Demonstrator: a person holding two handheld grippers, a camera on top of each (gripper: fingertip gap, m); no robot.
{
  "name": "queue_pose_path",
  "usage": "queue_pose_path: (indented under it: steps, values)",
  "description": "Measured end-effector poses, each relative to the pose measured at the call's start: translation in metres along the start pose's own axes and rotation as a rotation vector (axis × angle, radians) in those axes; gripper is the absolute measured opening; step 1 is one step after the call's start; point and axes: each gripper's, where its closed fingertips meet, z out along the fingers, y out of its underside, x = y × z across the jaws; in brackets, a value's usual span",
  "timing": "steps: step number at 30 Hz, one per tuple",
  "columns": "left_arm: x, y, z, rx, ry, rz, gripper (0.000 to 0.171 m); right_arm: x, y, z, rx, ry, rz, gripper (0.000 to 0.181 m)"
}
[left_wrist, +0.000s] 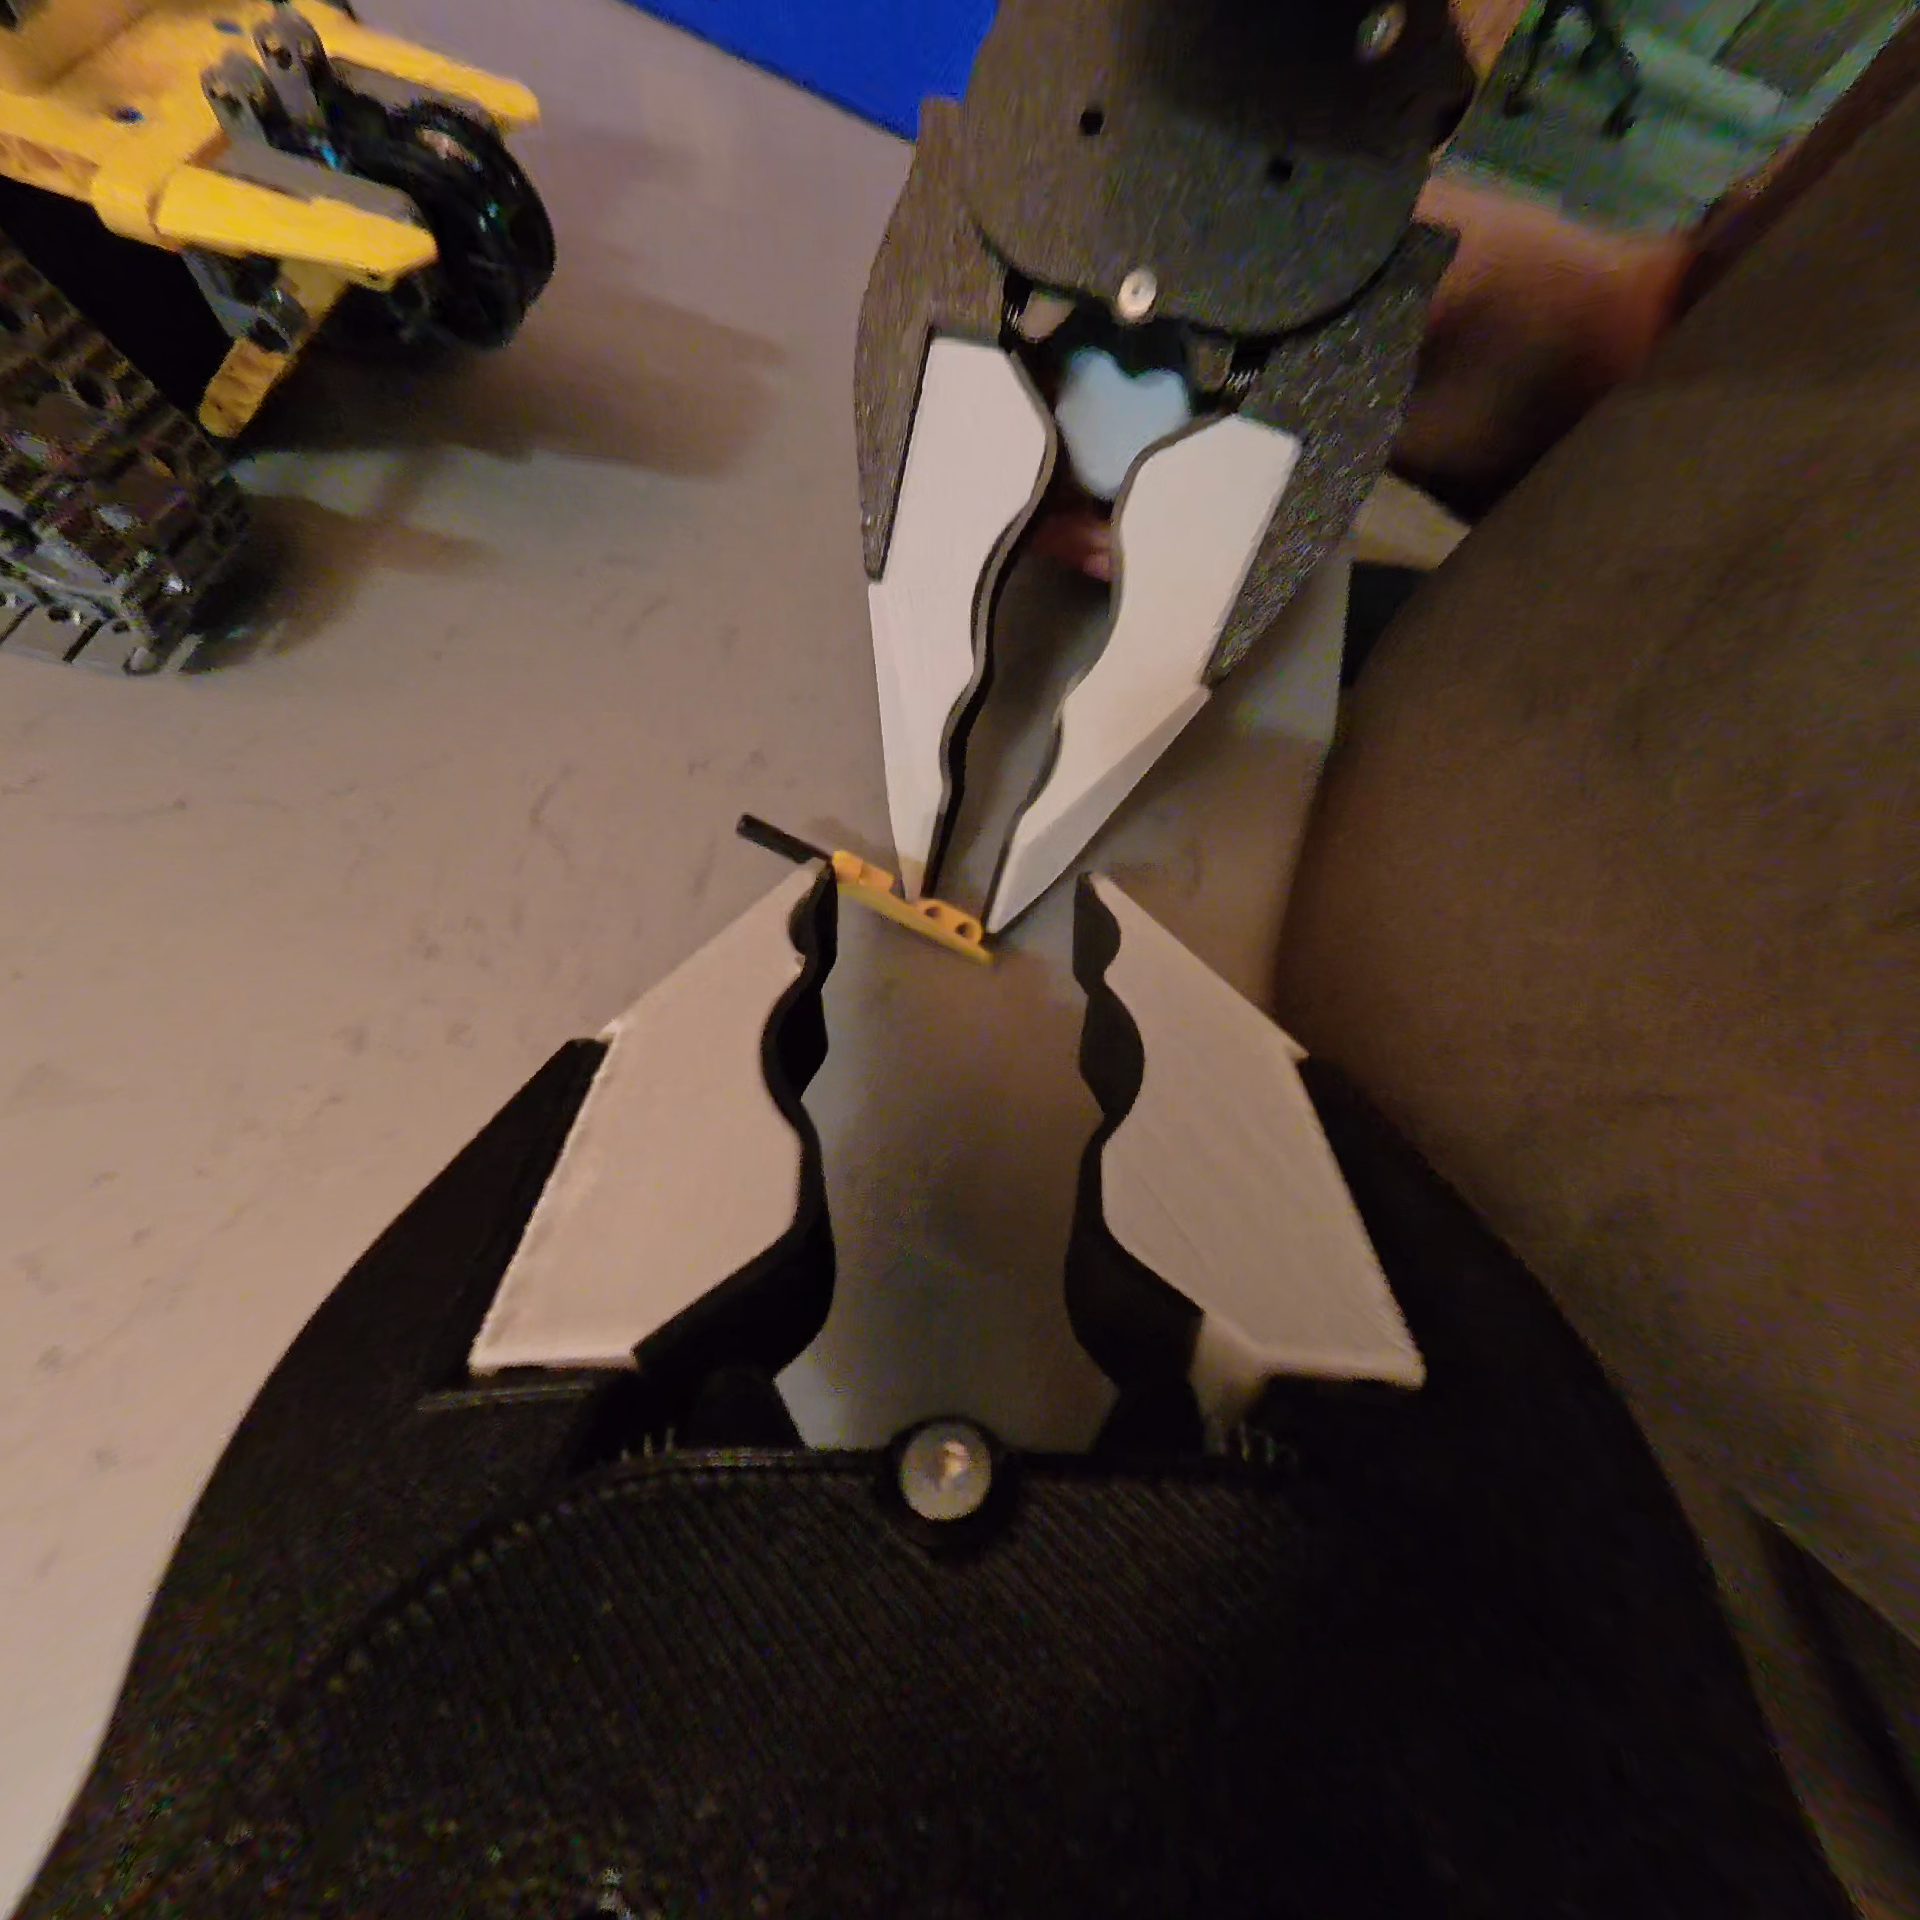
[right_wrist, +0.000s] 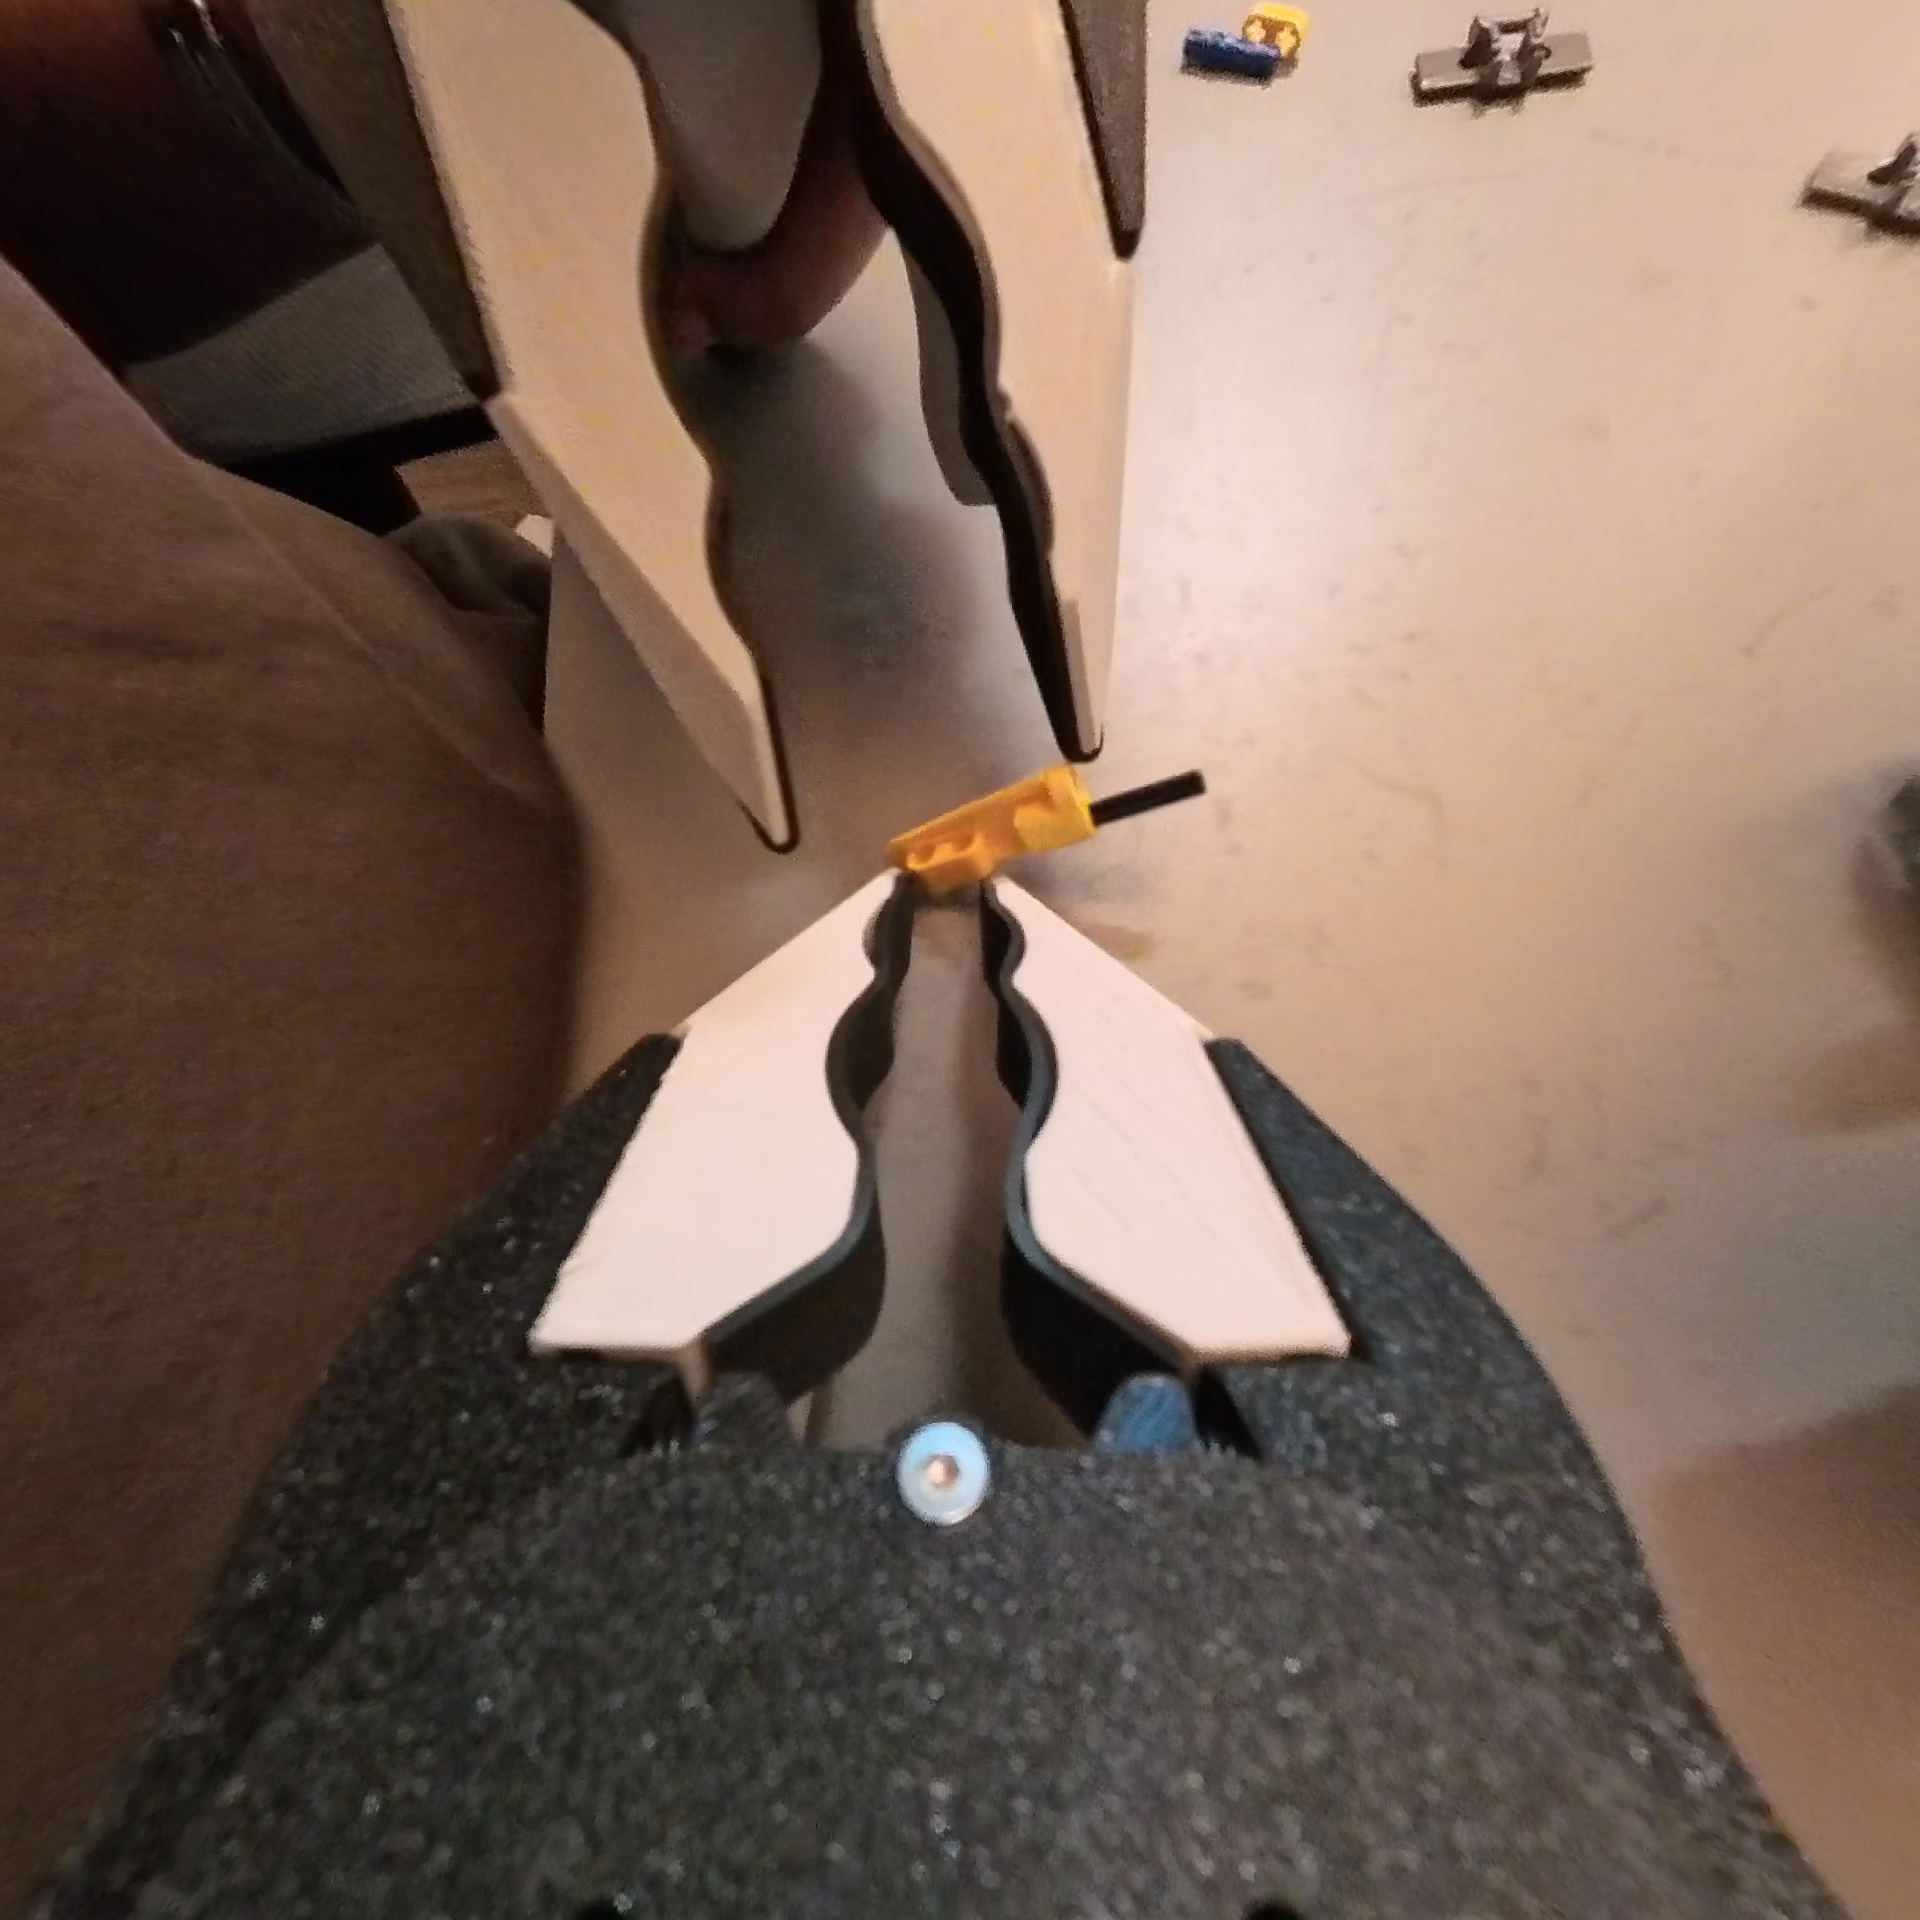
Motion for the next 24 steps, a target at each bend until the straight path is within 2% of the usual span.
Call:
queue_pose_path:
  steps: [5,12,18,22,24]
  values:
    - [0.004,-0.005,0.002,0.031,0.045,-0.03,0.045,0.003,0.002,0.001,-0.014,0.036,0.0,0.007]
    - [0.0,0.003,0.001,-0.006,0.001,-0.019,0.048,0.004,0.004,-0.003,-0.007,0.04,0.029,0.014]
    - [-0.021,0.024,-0.005,-0.106,-0.157,-0.053,0.039,0.017,0.004,-0.008,0.011,0.099,0.039,0.022]
    - [-0.018,0.024,0.003,-0.112,-0.162,-0.109,0.041,0.022,0.002,-0.005,0.002,0.128,0.017,0.028]
    - [-0.022,0.025,0.005,-0.132,-0.207,-0.089,0.028,0.024,0.0,-0.004,0.003,0.135,0.009,0.029]
